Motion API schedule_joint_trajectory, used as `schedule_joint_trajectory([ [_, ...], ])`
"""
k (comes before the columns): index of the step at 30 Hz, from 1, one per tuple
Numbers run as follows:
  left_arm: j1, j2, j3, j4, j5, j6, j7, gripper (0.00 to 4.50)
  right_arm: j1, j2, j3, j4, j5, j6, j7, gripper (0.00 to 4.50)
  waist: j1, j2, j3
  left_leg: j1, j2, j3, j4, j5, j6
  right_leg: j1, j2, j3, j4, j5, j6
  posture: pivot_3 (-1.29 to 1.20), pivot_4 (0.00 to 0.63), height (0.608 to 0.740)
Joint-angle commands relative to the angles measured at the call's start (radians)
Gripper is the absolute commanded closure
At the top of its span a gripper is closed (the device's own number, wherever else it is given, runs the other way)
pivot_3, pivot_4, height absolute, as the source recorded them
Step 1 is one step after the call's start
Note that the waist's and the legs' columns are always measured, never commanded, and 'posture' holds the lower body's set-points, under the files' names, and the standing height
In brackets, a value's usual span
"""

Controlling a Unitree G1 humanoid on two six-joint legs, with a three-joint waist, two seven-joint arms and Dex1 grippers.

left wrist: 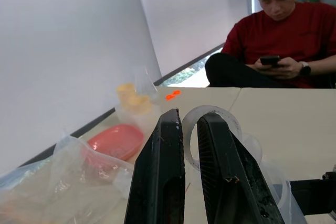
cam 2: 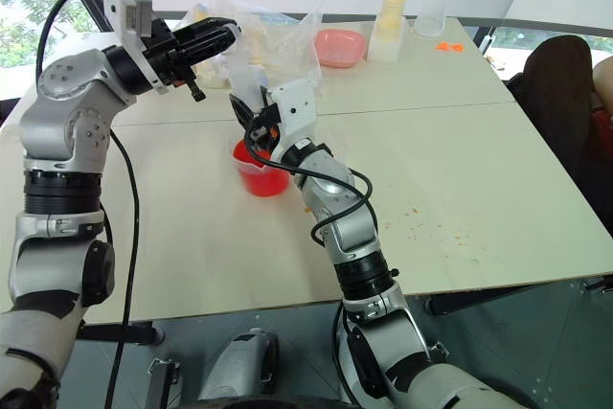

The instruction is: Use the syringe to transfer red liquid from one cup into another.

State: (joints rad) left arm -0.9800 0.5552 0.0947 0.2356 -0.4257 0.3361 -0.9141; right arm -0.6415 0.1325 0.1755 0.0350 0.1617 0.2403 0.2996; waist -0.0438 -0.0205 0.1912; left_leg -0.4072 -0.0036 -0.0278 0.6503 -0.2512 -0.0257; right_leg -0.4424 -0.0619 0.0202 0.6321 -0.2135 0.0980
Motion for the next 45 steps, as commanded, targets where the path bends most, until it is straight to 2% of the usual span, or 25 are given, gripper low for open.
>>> schedule_joint_trajectory([
  [1, -0.100, -0.001, 0.083, -0.011, -0.022, -0.035, 0.079, 4.16, 0.011, 0.051, 0.098, 0.020, 0.010, 0.014, 0.060, 3.10, 0.000, 0.000, 0.000, 0.000, 0.000, 0.000, 0.000, 0.000, 0.000, 0.000, 0.000, 0.000, 0.000, 0.000, 0.000, 0.00, 0.150, 0.740],
  [8, -0.086, 0.012, 0.067, -0.006, -0.017, -0.032, 0.047, 4.16, 0.012, 0.051, 0.100, 0.025, 0.012, 0.006, 0.064, 3.10, 0.000, 0.000, 0.000, 0.000, 0.000, 0.000, 0.000, 0.000, 0.000, 0.000, 0.000, 0.000, 0.000, 0.000, 0.000, 0.00, 0.150, 0.740],
  [12, -0.005, 0.048, 0.037, -0.063, -0.026, 0.009, -0.024, 2.91, -0.022, 0.042, 0.072, 0.022, 0.018, 0.000, 0.056, 3.10, -0.004, 0.000, 0.000, 0.000, 0.000, 0.000, 0.000, 0.000, 0.000, 0.000, 0.000, 0.000, 0.000, 0.000, 0.000, 0.00, 0.150, 0.740],
  [16, 0.053, 0.080, 0.072, -0.147, -0.093, 0.129, -0.020, 1.13, -0.108, 0.013, -0.002, -0.049, 0.045, 0.049, 0.036, 3.10, -0.002, 0.000, 0.000, 0.000, 0.000, 0.000, 0.000, 0.000, 0.000, -0.001, 0.000, 0.000, 0.000, 0.000, 0.000, 0.00, 0.150, 0.740],
  [23, 0.200, 0.201, 0.203, -0.292, -0.320, 0.441, -0.030, 1.13, -0.189, -0.005, -0.084, -0.223, 0.127, 0.209, -0.014, 3.10, -0.002, 0.000, 0.000, 0.000, 0.000, -0.003, -0.001, 0.000, 0.000, 0.000, -0.001, 0.001, 0.000, 0.000, 0.000, 0.00, 0.150, 0.740],
  [26, 0.413, 0.303, 0.256, -0.402, -0.390, 0.512, -0.129, 1.13, -0.168, -0.003, -0.074, -0.260, 0.132, 0.235, -0.025, 3.10, -0.011, 0.000, 0.000, 0.001, 0.001, -0.003, -0.001, 0.000, 0.000, 0.000, 0.000, 0.002, 0.000, 0.000, 0.000, 0.00, 0.150, 0.740],
  [28, 0.490, 0.327, 0.278, -0.434, -0.394, 0.510, -0.129, 1.13, -0.157, -0.003, -0.073, -0.269, 0.136, 0.242, -0.030, 3.10, -0.014, 0.001, 0.000, 0.001, 0.001, -0.003, -0.002, 0.000, 0.000, 0.000, 0.000, 0.001, 0.000, 0.000, 0.000, 0.00, 0.150, 0.740],
  [31, 0.544, 0.318, 0.325, -0.442, -0.387, 0.494, -0.056, 1.13, -0.145, 0.001, -0.073, -0.257, 0.136, 0.234, -0.036, 3.10, -0.003, 0.000, 0.000, 0.001, 0.001, -0.003, -0.001, 0.000, 0.000, 0.000, 0.000, 0.000, 0.000, 0.000, 0.000, 0.00, 0.150, 0.740],
  [36, 0.540, 0.279, 0.347, -0.464, -0.397, 0.479, 0.027, 1.13, -0.160, -0.018, -0.123, -0.235, 0.158, 0.234, -0.038, 3.10, 0.005, 0.000, 0.000, 0.001, 0.001, -0.003, -0.001, 0.000, 0.000, 0.001, -0.001, 0.000, 0.000, 0.000, -0.001, 0.00, 0.150, 0.740],
  [45, 0.447, 0.232, 0.257, -0.444, -0.390, 0.447, 0.039, 1.13, -0.139, -0.205, -0.245, -0.342, 0.203, 0.327, -0.052, 3.10, 0.005, 0.000, 0.000, 0.001, 0.000, -0.001, -0.001, 0.000, -0.001, 0.001, -0.001, 0.000, 0.000, 0.000, -0.001, 0.00, 0.150, 0.740],
])
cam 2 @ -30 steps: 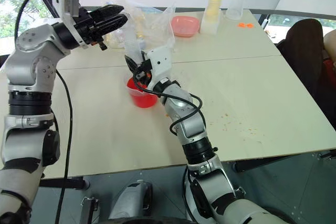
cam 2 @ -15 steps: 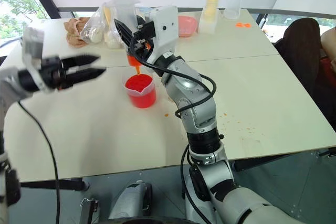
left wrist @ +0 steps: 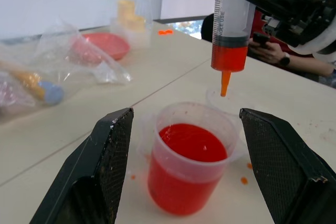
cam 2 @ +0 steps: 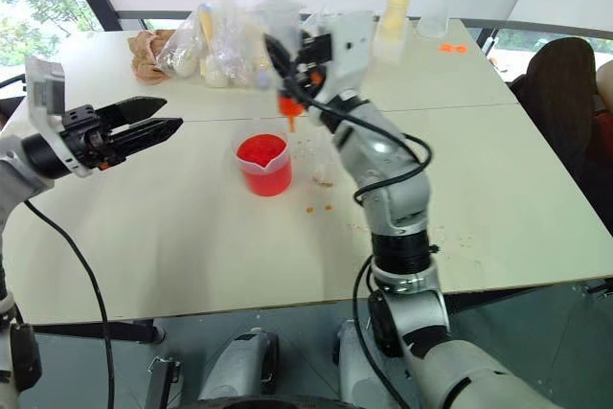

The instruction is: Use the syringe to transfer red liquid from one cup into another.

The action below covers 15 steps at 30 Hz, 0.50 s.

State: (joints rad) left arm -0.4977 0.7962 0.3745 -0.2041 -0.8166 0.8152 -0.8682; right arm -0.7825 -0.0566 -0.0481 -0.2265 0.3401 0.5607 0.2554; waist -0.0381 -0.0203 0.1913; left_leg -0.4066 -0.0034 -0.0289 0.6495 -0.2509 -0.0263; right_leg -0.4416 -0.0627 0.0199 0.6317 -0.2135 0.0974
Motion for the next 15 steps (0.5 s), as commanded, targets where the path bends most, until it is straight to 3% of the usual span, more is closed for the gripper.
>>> schedule_joint_trajectory([
  [1, -0.050, -0.015, -0.036, 0.005, 0.006, -0.039, -0.011, 1.13, 0.010, -0.024, -0.024, -0.087, 0.024, 0.009, -0.011, 3.10, -0.003, 0.000, 0.000, 0.000, 0.000, 0.000, 0.000, 0.000, 0.000, 0.000, 0.000, 0.000, 0.000, 0.000, 0.000, 0.00, 0.150, 0.740],
  [6, -0.210, -0.086, -0.137, 0.114, 0.057, -0.117, -0.033, 1.13, 0.068, -0.033, -0.006, -0.032, -0.025, -0.072, -0.022, 3.10, -0.005, 0.000, 0.000, 0.000, 0.000, 0.000, 0.000, 0.000, 0.000, 0.000, 0.001, 0.000, 0.001, 0.000, 0.000, 0.00, 0.150, 0.740],
  [15, -0.607, -0.298, -0.276, 0.498, 0.264, -0.433, -0.075, 1.13, 0.103, -0.024, 0.023, 0.035, -0.071, -0.172, -0.032, 3.10, 0.000, 0.000, 0.000, -0.001, -0.001, 0.001, 0.001, 0.000, 0.000, 0.000, 0.000, 0.000, -0.001, 0.000, 0.000, 0.00, 0.150, 0.740],
])
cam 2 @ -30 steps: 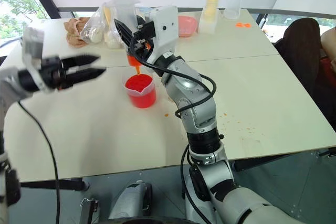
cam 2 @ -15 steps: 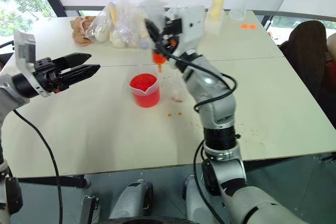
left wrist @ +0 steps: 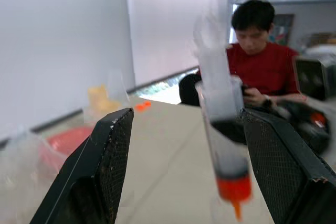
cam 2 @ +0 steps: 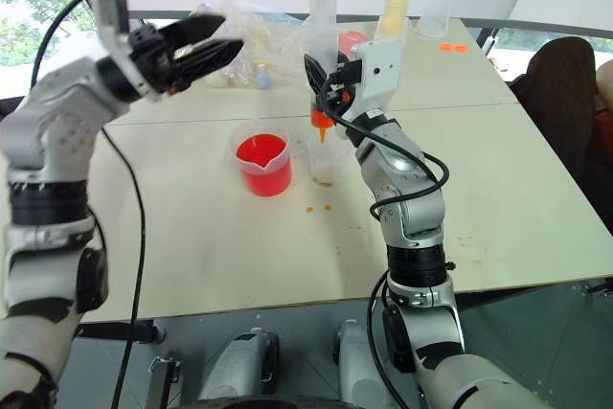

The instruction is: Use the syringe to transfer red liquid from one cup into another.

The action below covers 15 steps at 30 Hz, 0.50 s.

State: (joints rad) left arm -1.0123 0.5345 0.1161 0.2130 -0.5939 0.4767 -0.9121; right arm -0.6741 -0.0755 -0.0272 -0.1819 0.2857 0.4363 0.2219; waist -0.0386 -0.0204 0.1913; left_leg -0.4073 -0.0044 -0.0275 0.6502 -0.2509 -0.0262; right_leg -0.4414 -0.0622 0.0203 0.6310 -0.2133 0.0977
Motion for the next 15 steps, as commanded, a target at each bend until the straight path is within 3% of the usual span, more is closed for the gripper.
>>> schedule_joint_trajectory([
  [1, -0.130, -0.059, -0.025, 0.129, 0.061, -0.132, -0.037, 1.13, -0.003, -0.009, 0.006, -0.005, -0.025, -0.058, 0.002, 3.10, 0.000, 0.000, 0.000, 0.000, 0.000, 0.000, 0.000, 0.000, 0.000, 0.000, 0.000, 0.000, 0.000, 0.000, 0.000, 0.00, 0.150, 0.740],
  [7, -0.276, -0.164, -0.074, 0.389, 0.213, -0.362, -0.020, 1.13, 0.020, -0.017, 0.040, -0.002, -0.072, -0.103, 0.000, 3.10, -0.006, 0.000, 0.000, 0.000, 0.000, 0.000, 0.000, 0.000, 0.000, 0.000, 0.000, 0.000, 0.000, 0.000, 0.000, 0.00, 0.150, 0.740],
  [15, -0.323, -0.236, -0.101, 0.531, 0.292, -0.486, -0.049, 1.13, 0.057, 0.000, 0.074, -0.026, -0.108, -0.122, -0.015, 3.10, -0.003, 0.000, 0.000, -0.001, 0.000, 0.000, 0.000, 0.000, 0.000, -0.001, 0.000, 0.000, 0.000, 0.000, 0.000, 0.00, 0.150, 0.740],
])
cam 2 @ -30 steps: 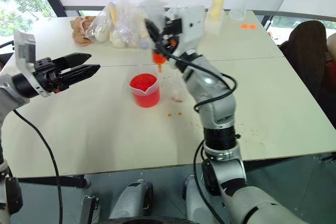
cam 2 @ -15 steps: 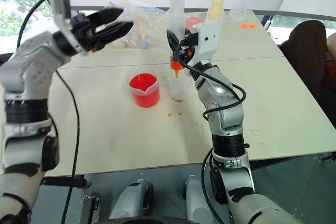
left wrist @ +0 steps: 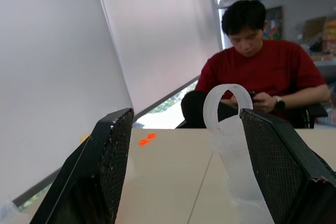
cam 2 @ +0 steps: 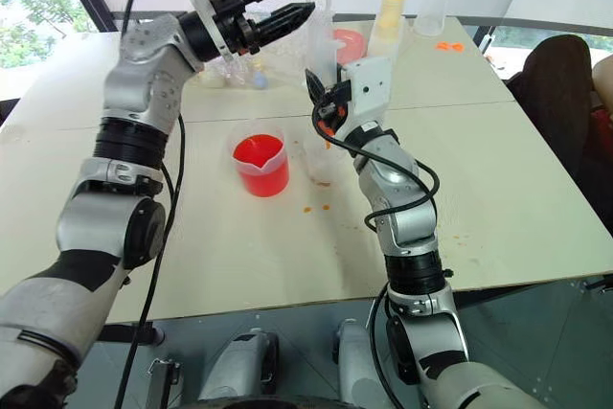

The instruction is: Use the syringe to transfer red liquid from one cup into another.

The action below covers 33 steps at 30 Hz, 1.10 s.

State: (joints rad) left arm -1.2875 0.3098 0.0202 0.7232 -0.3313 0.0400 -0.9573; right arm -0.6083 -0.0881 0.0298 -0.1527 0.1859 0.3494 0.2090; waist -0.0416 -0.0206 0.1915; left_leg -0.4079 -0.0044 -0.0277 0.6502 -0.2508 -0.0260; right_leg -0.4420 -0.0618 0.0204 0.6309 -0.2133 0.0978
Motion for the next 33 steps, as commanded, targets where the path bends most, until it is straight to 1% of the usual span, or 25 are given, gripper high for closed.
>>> schedule_joint_trajectory([
  [1, -0.052, -0.016, -0.003, 0.031, 0.035, -0.057, -0.006, 1.13, -0.005, 0.015, 0.020, -0.059, -0.010, -0.035, -0.003, 3.10, 0.000, 0.000, 0.000, 0.000, 0.000, 0.000, 0.000, 0.000, 0.000, 0.000, 0.000, 0.000, 0.000, 0.000, 0.000, 0.00, 0.150, 0.740],
  [4, -0.071, -0.041, -0.004, 0.075, 0.063, -0.082, 0.015, 1.13, 0.007, 0.028, 0.039, -0.071, -0.019, -0.036, -0.005, 3.10, 0.001, 0.000, 0.000, 0.000, 0.000, 0.000, 0.000, 0.000, 0.000, 0.000, 0.000, 0.000, 0.000, 0.000, 0.000, 0.00, 0.150, 0.740],
  [5, -0.074, -0.046, -0.002, 0.083, 0.067, -0.086, 0.017, 1.37, 0.010, 0.030, 0.043, -0.074, -0.023, -0.037, -0.005, 3.10, 0.000, 0.000, 0.000, 0.000, 0.000, 0.000, 0.000, 0.000, 0.000, 0.000, 0.000, 0.000, 0.000, 0.000, 0.000, 0.00, 0.150, 0.740],
  [7, -0.073, -0.053, -0.005, 0.084, 0.075, -0.097, 0.003, 2.01, 0.014, 0.033, 0.049, -0.079, -0.026, -0.037, -0.006, 3.10, 0.000, 0.000, 0.000, 0.000, 0.000, 0.000, 0.000, 0.000, 0.000, 0.000, 0.000, 0.000, 0.000, 0.000, 0.000, 0.00, 0.150, 0.740],
  [12, -0.073, -0.059, 0.001, 0.080, 0.081, -0.099, -0.020, 4.39, 0.018, 0.037, 0.050, -0.092, -0.027, -0.032, -0.009, 3.10, -0.001, 0.000, 0.000, 0.000, 0.000, 0.000, 0.000, 0.000, 0.000, 0.000, 0.000, 0.000, 0.000, 0.000, 0.000, 0.00, 0.150, 0.740],
  [13, -0.073, -0.060, 0.003, 0.077, 0.080, -0.096, -0.027, 4.45, 0.017, 0.037, 0.051, -0.093, -0.027, -0.032, -0.010, 3.10, -0.002, 0.000, 0.000, 0.000, 0.000, 0.000, 0.000, 0.000, 0.000, 0.000, 0.000, 0.000, 0.000, 0.000, 0.000, 0.00, 0.150, 0.740],
  [18, -0.044, -0.061, -0.014, 0.033, 0.075, -0.061, -0.078, 4.45, 0.011, 0.040, 0.045, -0.096, -0.027, -0.031, -0.011, 3.10, -0.001, 0.000, 0.000, 0.000, 0.000, -0.001, 0.000, 0.000, 0.000, 0.000, 0.000, 0.000, 0.000, 0.000, 0.000, 0.00, 0.150, 0.740],
  [24, 0.045, -0.056, -0.043, -0.078, 0.065, 0.014, -0.146, 4.45, -0.019, 0.039, 0.025, -0.101, -0.026, -0.039, -0.020, 3.10, -0.003, 0.000, 0.000, 0.000, 0.000, -0.001, 0.000, 0.000, 0.000, 0.000, 0.000, 0.000, 0.001, 0.000, 0.000, 0.00, 0.150, 0.740],
  [33, 0.148, -0.072, -0.056, -0.207, 0.054, 0.102, -0.108, 4.45, -0.042, 0.038, 0.010, -0.150, -0.015, -0.009, -0.033, 3.10, 0.001, 0.000, 0.000, 0.000, 0.000, -0.001, 0.001, 0.000, 0.000, 0.000, 0.000, 0.000, 0.001, 0.000, 0.000, 0.00, 0.150, 0.740],
])
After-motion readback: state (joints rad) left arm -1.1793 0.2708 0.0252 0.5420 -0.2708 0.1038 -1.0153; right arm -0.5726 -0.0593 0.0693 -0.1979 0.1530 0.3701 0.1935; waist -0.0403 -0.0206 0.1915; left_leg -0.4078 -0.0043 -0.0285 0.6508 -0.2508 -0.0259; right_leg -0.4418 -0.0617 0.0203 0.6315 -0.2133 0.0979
